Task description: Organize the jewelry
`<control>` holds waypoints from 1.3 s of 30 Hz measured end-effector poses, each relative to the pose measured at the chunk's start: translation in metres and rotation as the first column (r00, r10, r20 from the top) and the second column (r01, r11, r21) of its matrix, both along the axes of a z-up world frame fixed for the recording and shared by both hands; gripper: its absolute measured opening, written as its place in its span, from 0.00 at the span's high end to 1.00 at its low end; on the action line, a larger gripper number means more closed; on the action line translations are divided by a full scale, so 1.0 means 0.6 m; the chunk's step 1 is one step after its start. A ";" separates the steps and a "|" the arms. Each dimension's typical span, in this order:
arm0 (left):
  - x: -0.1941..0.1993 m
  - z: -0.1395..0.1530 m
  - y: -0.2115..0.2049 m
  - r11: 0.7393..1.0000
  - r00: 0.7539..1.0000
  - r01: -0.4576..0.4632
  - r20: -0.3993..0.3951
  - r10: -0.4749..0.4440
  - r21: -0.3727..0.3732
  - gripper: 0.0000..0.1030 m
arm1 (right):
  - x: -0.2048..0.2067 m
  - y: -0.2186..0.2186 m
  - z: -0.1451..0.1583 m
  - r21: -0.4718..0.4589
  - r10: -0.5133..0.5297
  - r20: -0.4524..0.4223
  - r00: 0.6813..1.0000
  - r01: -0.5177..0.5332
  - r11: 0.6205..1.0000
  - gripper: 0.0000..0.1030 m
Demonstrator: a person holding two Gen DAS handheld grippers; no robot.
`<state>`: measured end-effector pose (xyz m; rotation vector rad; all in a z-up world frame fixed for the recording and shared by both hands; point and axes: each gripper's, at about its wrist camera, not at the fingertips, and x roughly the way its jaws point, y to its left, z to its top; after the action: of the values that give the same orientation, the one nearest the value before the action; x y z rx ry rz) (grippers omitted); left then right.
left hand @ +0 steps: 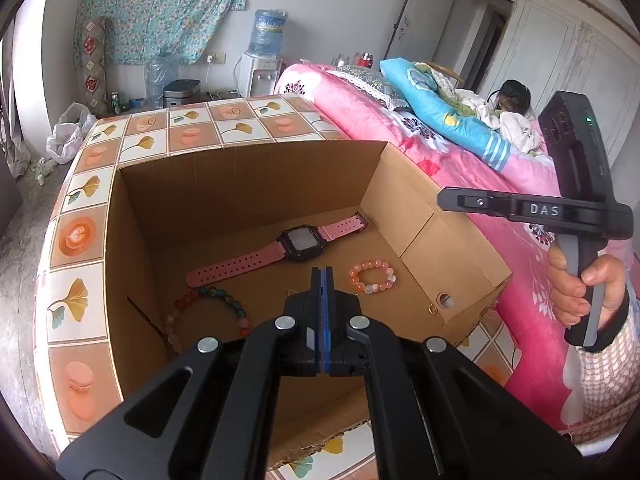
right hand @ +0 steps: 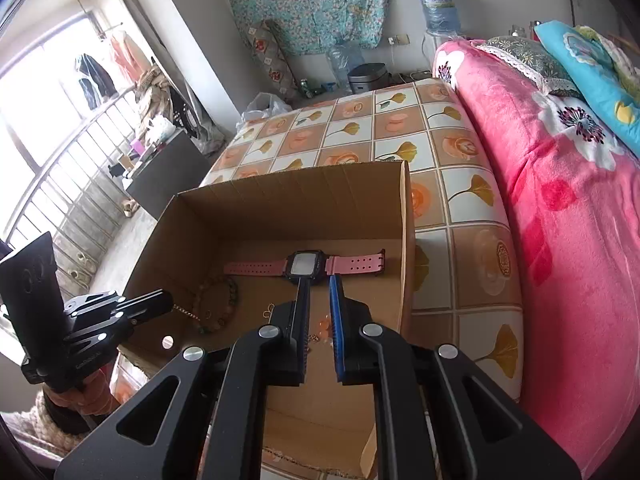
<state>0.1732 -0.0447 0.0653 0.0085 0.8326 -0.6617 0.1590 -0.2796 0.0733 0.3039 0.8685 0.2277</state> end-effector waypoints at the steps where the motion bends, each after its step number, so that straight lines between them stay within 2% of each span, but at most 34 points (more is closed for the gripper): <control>1: 0.003 -0.003 -0.001 1.000 1.000 -0.001 -0.019 0.001 0.003 1.00 | -0.008 -0.002 0.001 0.018 -0.002 0.007 1.000 0.002 1.000 0.90; 7: 0.025 -0.026 -0.011 0.997 0.993 -0.004 -0.118 0.013 0.073 1.00 | -0.037 -0.004 0.000 0.095 -0.016 0.034 0.999 0.013 0.995 0.89; 9: 0.029 -0.036 -0.017 0.993 0.992 -0.002 -0.122 0.016 0.114 0.99 | -0.042 -0.005 -0.001 0.109 -0.018 0.036 0.999 0.014 0.994 0.89; 11: 0.027 -0.042 -0.021 0.987 0.994 -0.012 -0.107 0.030 0.162 0.86 | -0.044 -0.009 -0.003 0.121 -0.026 0.033 0.999 0.022 0.992 0.89; 13: 0.023 -0.042 -0.020 0.989 0.994 -0.009 -0.107 0.024 0.147 0.81 | -0.048 -0.015 -0.005 0.128 -0.034 0.034 0.999 0.029 0.991 0.88; 15: 0.016 -0.038 -0.017 0.992 0.995 -0.005 -0.096 0.018 0.127 0.80 | -0.052 -0.020 -0.007 0.134 -0.043 0.032 0.999 0.039 0.990 0.88; 20: -0.002 -0.011 0.006 0.995 0.998 -0.040 -0.033 0.044 0.093 0.74 | -0.069 -0.034 -0.003 0.142 -0.081 0.047 0.996 0.074 0.987 0.88; 21: -0.007 -0.002 0.015 0.996 0.999 -0.050 -0.015 0.052 0.079 0.71 | -0.074 -0.038 -0.002 0.144 -0.094 0.052 0.994 0.086 0.986 0.88; 23: -0.018 0.018 0.033 0.994 0.996 -0.089 0.030 0.087 0.063 0.51 | -0.082 -0.047 -0.003 0.154 -0.122 0.054 0.991 0.113 0.982 0.85; 24: -0.024 0.028 0.043 0.991 0.992 -0.116 0.055 0.112 0.064 0.46 | -0.086 -0.053 -0.006 0.159 -0.142 0.050 0.989 0.132 0.978 0.79; 25: -0.031 0.037 0.053 0.987 0.987 -0.143 0.078 0.138 0.067 0.37 | -0.089 -0.059 -0.010 0.164 -0.161 0.042 0.986 0.152 0.975 0.75; 26: -0.035 0.044 0.063 0.983 0.982 -0.170 0.094 0.163 0.070 0.27 | -0.091 -0.063 -0.016 0.171 -0.176 0.032 0.984 0.168 0.971 0.74; 29: -0.045 0.057 0.097 0.963 0.961 -0.259 0.116 0.250 0.077 0.18 | -0.096 -0.070 -0.037 0.195 -0.195 -0.016 0.981 0.194 0.961 0.71; 32: -0.041 0.046 0.130 0.945 0.948 -0.317 0.063 0.313 0.076 0.16 | -0.095 -0.071 -0.057 0.196 -0.206 -0.065 0.976 0.215 0.957 0.68; 36: -0.022 -0.007 0.150 0.923 0.917 -0.368 -0.119 0.381 0.116 0.16 | -0.086 -0.062 -0.081 0.203 -0.187 -0.133 0.973 0.211 0.956 0.68; 39: -0.024 -0.039 0.147 0.927 0.906 -0.358 -0.196 0.374 0.116 0.16 | -0.082 -0.051 -0.089 0.169 -0.176 -0.148 0.973 0.200 0.965 0.64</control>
<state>0.1590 0.0435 0.0418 -0.1498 1.0365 -0.2757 0.1097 -0.3103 0.0201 0.5760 0.9448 0.1104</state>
